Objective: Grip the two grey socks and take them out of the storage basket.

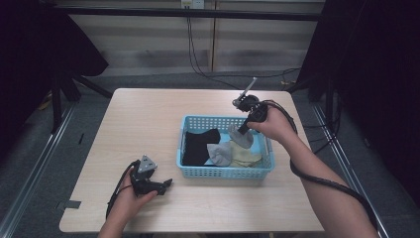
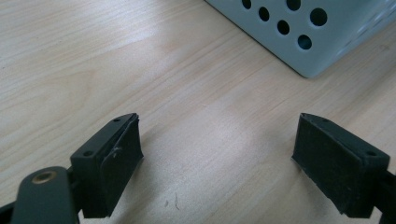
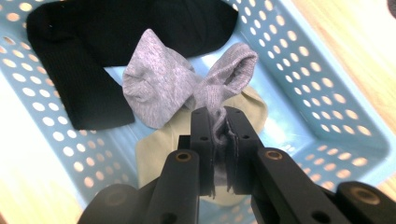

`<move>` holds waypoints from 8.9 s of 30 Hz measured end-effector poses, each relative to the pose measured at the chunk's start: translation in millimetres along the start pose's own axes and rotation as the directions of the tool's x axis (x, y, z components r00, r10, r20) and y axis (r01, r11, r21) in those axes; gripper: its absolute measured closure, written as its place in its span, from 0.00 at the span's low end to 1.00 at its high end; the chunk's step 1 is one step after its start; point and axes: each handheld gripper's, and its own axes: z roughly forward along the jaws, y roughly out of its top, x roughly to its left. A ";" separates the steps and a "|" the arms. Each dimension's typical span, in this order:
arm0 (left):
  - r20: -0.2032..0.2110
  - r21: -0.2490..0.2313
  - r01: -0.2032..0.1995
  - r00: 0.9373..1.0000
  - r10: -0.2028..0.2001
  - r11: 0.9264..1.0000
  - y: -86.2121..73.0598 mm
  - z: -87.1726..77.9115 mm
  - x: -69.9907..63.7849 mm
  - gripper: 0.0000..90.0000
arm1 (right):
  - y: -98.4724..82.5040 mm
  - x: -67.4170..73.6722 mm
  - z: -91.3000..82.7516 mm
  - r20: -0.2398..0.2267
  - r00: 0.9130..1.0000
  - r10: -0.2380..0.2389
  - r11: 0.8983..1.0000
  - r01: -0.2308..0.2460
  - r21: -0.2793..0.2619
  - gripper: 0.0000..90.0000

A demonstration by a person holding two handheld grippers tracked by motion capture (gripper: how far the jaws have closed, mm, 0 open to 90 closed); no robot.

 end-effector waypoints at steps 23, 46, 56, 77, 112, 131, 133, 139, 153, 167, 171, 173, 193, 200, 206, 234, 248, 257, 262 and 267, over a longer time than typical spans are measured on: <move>0.000 0.000 0.001 1.000 -0.001 1.000 0.0 0.0 -0.1 0.16 | -18.9 -9.1 -65.0 0.025 0.999 0.023 0.999 -0.022 -0.037 0.92; 0.000 0.000 0.000 1.000 0.000 1.000 0.0 0.0 0.0 0.16 | -67.7 -45.6 -96.4 0.057 0.990 0.131 0.988 -0.125 -0.090 0.92; 0.000 0.000 0.000 1.000 0.000 1.000 0.0 0.0 0.0 0.16 | -86.4 -59.5 -92.2 0.070 0.983 0.169 0.983 -0.163 -0.083 0.92; 0.002 -0.004 0.000 1.000 0.000 1.000 -0.2 0.3 0.0 0.16 | -109.4 -75.4 -31.8 0.039 0.975 0.221 0.975 -0.220 -0.035 0.92; 0.002 -0.003 0.000 1.000 0.000 1.000 -0.2 0.2 0.1 0.16 | -113.6 -69.4 -14.4 0.072 0.970 0.233 0.973 -0.231 -0.027 0.54; 0.002 -0.005 0.001 1.000 -0.001 1.000 -0.2 0.3 0.0 0.16 | -77.9 -44.5 -20.7 0.044 0.977 0.209 0.977 -0.207 -0.051 0.33; 0.002 -0.005 0.000 1.000 0.000 1.000 -0.2 0.3 0.0 0.16 | -72.7 -40.4 -18.7 0.041 0.979 0.201 0.979 -0.199 -0.051 0.33; 0.002 -0.005 0.001 1.000 -0.001 1.000 -0.2 0.3 0.0 0.16 | -58.5 -28.7 -10.0 0.023 0.985 0.168 0.985 -0.167 -0.047 0.33; 0.002 -0.004 0.000 1.000 0.000 1.000 -0.2 0.3 0.0 0.16 | -36.1 -7.5 18.3 -0.023 0.991 0.129 0.991 -0.129 -0.039 0.32; -0.001 -0.004 0.001 1.000 -0.001 1.000 -0.2 0.3 -0.1 0.16 | -21.3 13.3 45.7 -0.054 0.995 0.089 0.996 -0.091 -0.024 0.32; -0.001 -0.004 0.000 1.000 0.000 1.000 -0.2 0.3 -0.1 0.16 | -18.0 17.5 52.8 -0.059 0.995 0.079 0.997 -0.080 -0.018 0.32; 0.002 -0.005 0.001 1.000 -0.001 1.000 -0.2 0.3 0.0 0.16 | -16.4 20.0 57.6 -0.066 0.995 0.078 0.997 -0.080 -0.018 0.33; 0.004 0.002 -0.008 1.000 0.008 1.000 -0.1 -0.1 0.6 0.16 | -6.3 25.6 93.8 -0.085 0.996 0.022 1.000 -0.022 0.003 0.67; 0.004 0.001 -0.006 1.000 0.006 1.000 -0.1 -0.1 0.5 0.16 | -6.1 26.6 90.4 -0.093 0.996 -0.004 1.000 0.005 0.012 0.88; 0.003 -0.004 0.000 1.000 0.000 1.000 -0.2 0.3 0.1 0.16 | -6.6 25.2 81.9 -0.094 0.995 -0.018 0.999 0.020 0.025 0.92; 0.003 -0.004 -0.001 1.000 0.001 1.000 -0.2 0.2 0.1 0.16 | -7.8 20.3 47.5 -0.086 0.996 -0.028 0.999 0.031 0.040 0.93; 0.003 -0.004 -0.001 1.000 0.001 1.000 -0.2 0.2 0.1 0.16 | -10.3 13.8 30.7 -0.084 0.996 -0.022 0.999 0.026 0.045 0.93; 0.002 -0.004 0.000 1.000 0.000 1.000 -0.2 0.2 0.0 0.16 | -13.4 9.7 17.3 -0.078 0.997 -0.028 0.998 0.032 0.046 0.93; 0.003 -0.004 0.000 1.000 0.000 1.000 -0.2 0.2 0.0 0.16 | -14.9 8.7 12.5 -0.071 0.997 -0.031 0.998 0.035 0.049 0.93; 0.002 -0.004 0.001 1.000 -0.001 1.000 -0.2 0.3 -0.1 0.16 | -15.0 7.5 4.3 -0.063 0.998 -0.027 0.998 0.031 0.054 0.93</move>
